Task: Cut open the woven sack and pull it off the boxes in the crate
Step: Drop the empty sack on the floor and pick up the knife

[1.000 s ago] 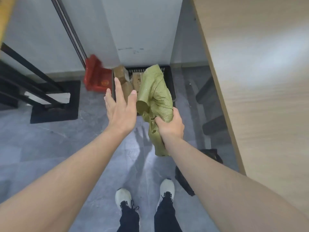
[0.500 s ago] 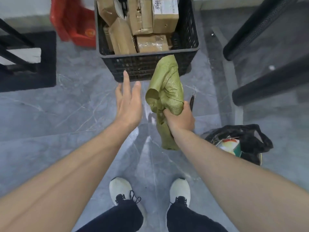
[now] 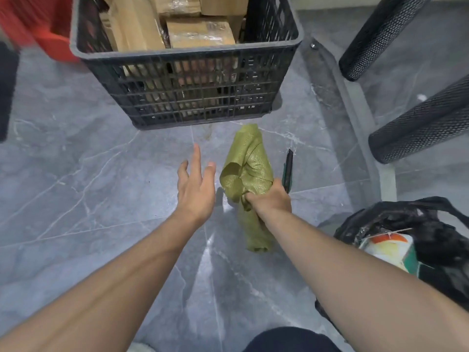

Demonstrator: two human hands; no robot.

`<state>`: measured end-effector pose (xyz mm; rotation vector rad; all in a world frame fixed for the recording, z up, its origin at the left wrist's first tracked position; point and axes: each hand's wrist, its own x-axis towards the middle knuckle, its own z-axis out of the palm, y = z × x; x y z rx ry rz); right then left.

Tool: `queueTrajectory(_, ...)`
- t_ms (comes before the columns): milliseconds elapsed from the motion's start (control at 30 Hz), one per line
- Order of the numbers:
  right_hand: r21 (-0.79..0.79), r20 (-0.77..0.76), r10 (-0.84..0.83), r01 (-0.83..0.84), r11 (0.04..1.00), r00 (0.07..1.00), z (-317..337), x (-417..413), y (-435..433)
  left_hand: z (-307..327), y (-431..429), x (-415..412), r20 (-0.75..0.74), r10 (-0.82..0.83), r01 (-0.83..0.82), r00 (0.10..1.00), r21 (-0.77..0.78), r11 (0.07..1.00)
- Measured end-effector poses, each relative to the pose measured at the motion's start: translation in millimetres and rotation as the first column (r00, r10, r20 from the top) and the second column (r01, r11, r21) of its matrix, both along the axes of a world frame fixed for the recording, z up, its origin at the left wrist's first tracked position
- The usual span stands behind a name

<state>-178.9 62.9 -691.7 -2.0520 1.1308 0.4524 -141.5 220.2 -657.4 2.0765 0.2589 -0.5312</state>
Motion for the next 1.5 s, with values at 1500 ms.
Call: queueTrajectory(1500, -0.36, -0.086, 0.046, -0.074, 0.93, 0.995, -103, 52, -69, -64, -23, 28, 0.004, -0.151, 0.15, 0.989, 0.034, 0.988)
